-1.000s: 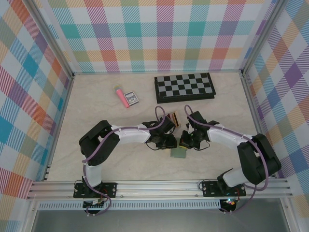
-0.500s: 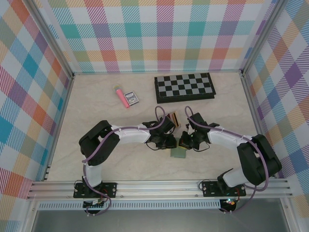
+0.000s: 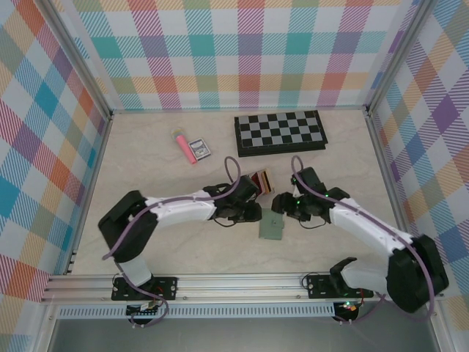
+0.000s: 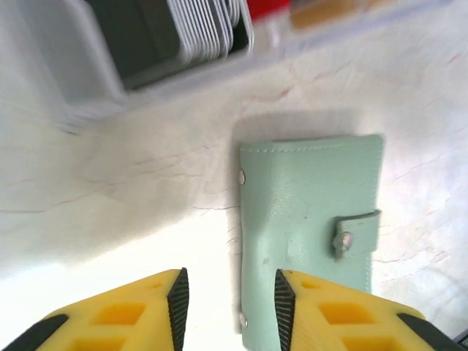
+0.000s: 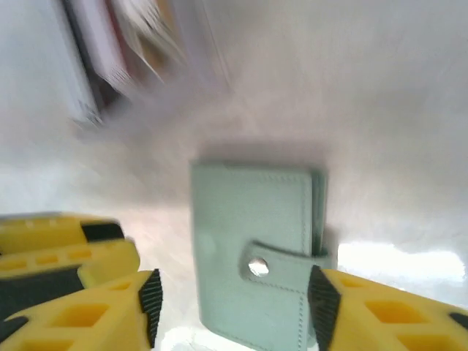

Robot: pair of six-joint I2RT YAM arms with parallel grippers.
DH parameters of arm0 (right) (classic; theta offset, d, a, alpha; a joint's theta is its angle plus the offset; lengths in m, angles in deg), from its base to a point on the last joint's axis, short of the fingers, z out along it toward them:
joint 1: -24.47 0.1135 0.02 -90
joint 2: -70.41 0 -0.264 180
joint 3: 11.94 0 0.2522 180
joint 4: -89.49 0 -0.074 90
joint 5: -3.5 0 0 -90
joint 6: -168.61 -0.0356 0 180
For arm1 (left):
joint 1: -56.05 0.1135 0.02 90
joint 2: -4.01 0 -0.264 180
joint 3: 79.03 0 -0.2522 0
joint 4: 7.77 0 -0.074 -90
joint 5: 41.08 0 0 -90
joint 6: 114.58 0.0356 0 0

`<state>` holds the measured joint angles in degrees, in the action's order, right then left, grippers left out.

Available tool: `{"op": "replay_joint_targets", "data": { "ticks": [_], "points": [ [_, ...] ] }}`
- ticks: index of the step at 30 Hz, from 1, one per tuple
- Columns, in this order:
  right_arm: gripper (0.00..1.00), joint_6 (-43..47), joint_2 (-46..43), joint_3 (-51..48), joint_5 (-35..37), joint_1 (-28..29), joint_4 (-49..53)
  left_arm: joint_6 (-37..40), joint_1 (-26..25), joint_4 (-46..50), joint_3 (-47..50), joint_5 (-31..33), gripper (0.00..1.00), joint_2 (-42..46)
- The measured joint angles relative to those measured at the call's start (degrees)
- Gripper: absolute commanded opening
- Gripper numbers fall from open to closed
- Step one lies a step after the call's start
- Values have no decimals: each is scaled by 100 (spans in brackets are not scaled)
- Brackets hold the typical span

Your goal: Put the credit cards into the card holder

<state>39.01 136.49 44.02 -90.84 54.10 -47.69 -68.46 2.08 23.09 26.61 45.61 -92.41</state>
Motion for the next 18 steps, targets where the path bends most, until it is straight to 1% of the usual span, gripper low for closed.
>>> {"op": "replay_joint_targets", "data": {
  "ticks": [2,3,4,5,7,8,10,12,15,18],
  "points": [
    [80,136,-411,260,673,-44,136,50,17,164,90,457,47,498],
    [83,225,-592,358,1082,-92,214,85,46,251,138,721,54,752],
    [84,326,-734,398,1521,-181,256,125,90,341,197,964,63,992],
    [85,415,-811,396,1851,-284,275,142,133,424,256,1185,69,1187],
    [86,750,-870,251,2568,-619,164,225,343,564,468,1652,76,1578],
    [86,951,-863,109,2778,-756,2,267,494,623,601,1847,80,1742],
    [89,1495,-756,-282,3220,-1047,-361,356,940,772,911,2232,89,2048],
    [89,1932,-549,-584,3458,-1224,-756,479,1449,925,1176,2520,100,2286],
    [90,2586,-81,-1016,3519,-1550,-1707,643,2192,1178,1401,3121,100,2546],
    [90,3084,417,-1373,3272,-1862,-2826,800,2691,1292,1497,3880,100,2745]
  ]
}}
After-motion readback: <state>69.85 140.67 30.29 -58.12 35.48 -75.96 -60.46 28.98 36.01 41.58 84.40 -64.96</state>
